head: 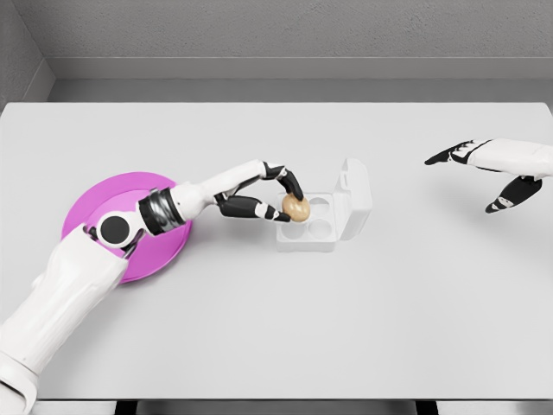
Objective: Pack egg into the box and close the box lid
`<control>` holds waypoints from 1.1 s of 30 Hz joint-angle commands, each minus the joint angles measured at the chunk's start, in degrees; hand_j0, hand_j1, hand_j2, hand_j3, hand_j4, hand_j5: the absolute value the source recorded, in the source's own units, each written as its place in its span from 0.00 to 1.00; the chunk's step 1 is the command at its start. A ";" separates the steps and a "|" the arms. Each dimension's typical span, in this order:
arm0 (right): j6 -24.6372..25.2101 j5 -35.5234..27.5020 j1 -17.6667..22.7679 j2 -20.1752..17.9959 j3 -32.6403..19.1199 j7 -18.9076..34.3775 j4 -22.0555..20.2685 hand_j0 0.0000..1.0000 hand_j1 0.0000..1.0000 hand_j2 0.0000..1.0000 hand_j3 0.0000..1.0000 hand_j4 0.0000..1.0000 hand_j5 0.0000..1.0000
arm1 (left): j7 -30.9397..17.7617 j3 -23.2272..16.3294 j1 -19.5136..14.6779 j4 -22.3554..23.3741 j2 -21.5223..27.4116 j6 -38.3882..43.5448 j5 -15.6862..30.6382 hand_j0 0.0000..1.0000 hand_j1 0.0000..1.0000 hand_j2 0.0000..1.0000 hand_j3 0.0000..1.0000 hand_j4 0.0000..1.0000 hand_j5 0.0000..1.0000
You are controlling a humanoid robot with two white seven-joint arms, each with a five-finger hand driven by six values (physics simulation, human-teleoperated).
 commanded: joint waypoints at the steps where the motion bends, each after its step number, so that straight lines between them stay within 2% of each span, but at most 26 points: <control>1: 0.15 -0.36 0.00 -0.09 -0.04 -0.02 -0.02 1.00 1.00 1.00 1.00 1.00 1.00 | 0.06 0.12 0.00 -0.11 0.05 0.10 0.50 0.55 0.55 0.55 0.55 0.55 0.55; 10: 0.15 -0.36 -0.09 0.00 -0.04 -0.02 -0.10 1.00 1.00 1.00 1.00 1.00 1.00 | 0.06 0.12 0.18 -0.37 0.14 0.10 0.42 0.71 0.71 0.71 0.71 0.71 0.71; 19: 0.15 -0.36 -0.09 0.00 -0.04 -0.02 -0.10 1.00 1.00 1.00 1.00 1.00 1.00 | 0.06 0.20 0.00 -0.37 0.58 0.10 0.77 0.74 0.74 0.74 0.74 0.74 0.74; 20: 0.15 -0.36 -0.09 0.00 0.04 -0.02 -0.10 1.00 1.00 1.00 1.00 1.00 1.00 | 0.06 0.20 -0.26 -0.46 1.11 0.10 1.03 0.79 0.79 0.79 0.79 0.79 0.79; 21: 0.15 -0.36 -0.09 0.00 -0.04 -0.02 -0.10 1.00 1.00 1.00 1.00 1.00 1.00 | 0.06 0.20 -0.35 -2.74 3.04 0.10 2.96 0.81 0.81 0.81 0.81 0.81 0.81; 23: 0.15 -0.36 -0.09 0.00 -0.13 -0.02 -0.02 1.00 1.00 1.00 1.00 1.00 1.00 | -0.03 0.03 -0.44 -8.01 8.57 0.10 8.15 1.00 1.00 1.00 1.00 1.00 1.00; 25: 0.15 -0.36 -0.09 0.00 -0.13 -0.02 -0.02 1.00 1.00 1.00 1.00 1.00 1.00 | -0.21 -0.32 -0.35 -12.50 13.93 0.10 12.10 1.00 1.00 1.00 1.00 1.00 1.00; 27: 0.15 -0.36 -0.09 0.26 0.04 -0.02 -0.02 1.00 1.00 1.00 1.00 1.00 1.00 | -0.21 -0.59 -0.35 -15.05 19.38 0.10 12.63 1.00 1.00 1.00 1.00 1.00 1.00; 33: 0.15 -0.27 -0.09 0.53 0.13 -0.02 -0.19 1.00 1.00 1.00 1.00 1.00 1.00 | -0.21 -0.76 -0.09 -15.75 21.32 0.10 12.54 1.00 1.00 1.00 1.00 1.00 1.00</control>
